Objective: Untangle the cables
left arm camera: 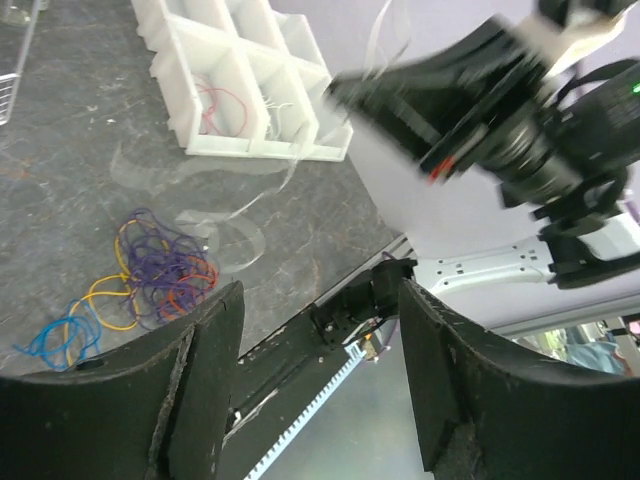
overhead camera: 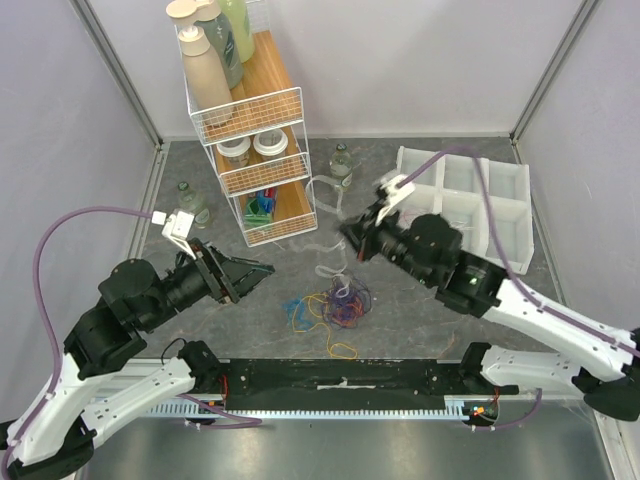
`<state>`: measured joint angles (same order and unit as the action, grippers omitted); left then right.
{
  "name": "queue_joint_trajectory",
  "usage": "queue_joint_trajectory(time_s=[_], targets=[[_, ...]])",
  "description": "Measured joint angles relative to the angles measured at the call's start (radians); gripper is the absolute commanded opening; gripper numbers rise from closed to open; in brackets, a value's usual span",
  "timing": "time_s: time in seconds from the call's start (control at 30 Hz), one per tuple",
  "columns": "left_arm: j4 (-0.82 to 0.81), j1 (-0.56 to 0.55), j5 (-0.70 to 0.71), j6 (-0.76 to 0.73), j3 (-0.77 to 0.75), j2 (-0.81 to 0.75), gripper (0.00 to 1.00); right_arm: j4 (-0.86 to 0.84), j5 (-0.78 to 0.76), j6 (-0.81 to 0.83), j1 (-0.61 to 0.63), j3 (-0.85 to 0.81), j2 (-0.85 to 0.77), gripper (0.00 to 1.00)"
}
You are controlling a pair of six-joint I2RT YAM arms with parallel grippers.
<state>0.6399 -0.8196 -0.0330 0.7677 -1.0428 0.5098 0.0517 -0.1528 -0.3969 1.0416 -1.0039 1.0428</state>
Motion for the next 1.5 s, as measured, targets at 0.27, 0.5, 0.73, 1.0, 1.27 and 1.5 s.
queue_joint_trajectory(time_s=[0.27, 0.5, 0.73, 1.0, 1.27, 1.5], targets=[[0.061, 0.0, 0.058, -0.015, 0.0, -0.023, 0.69, 0.308, -0.299, 0.033, -0.377, -0.272, 0.01, 0.0], [0.068, 0.0, 0.059, -0.017, 0.023, -0.04, 0.69, 0.395, -0.331, 0.032, -0.765, -0.269, 0.13, 0.0], [0.068, 0.0, 0.056, -0.017, 0.069, -0.058, 0.69, 0.406, -0.329, 0.031, -0.92, -0.145, 0.227, 0.0], [0.066, 0.0, 0.051, -0.017, 0.095, -0.078, 0.69, 0.388, -0.26, 0.008, -0.921, -0.023, 0.225, 0.0], [0.051, 0.0, 0.022, -0.013, 0.134, -0.072, 0.69, 0.399, -0.206, -0.029, -0.922, 0.001, 0.437, 0.0], [0.047, 0.0, -0.032, 0.012, 0.216, -0.05, 0.69, 0.42, -0.195, -0.044, -0.922, 0.001, 0.531, 0.17]])
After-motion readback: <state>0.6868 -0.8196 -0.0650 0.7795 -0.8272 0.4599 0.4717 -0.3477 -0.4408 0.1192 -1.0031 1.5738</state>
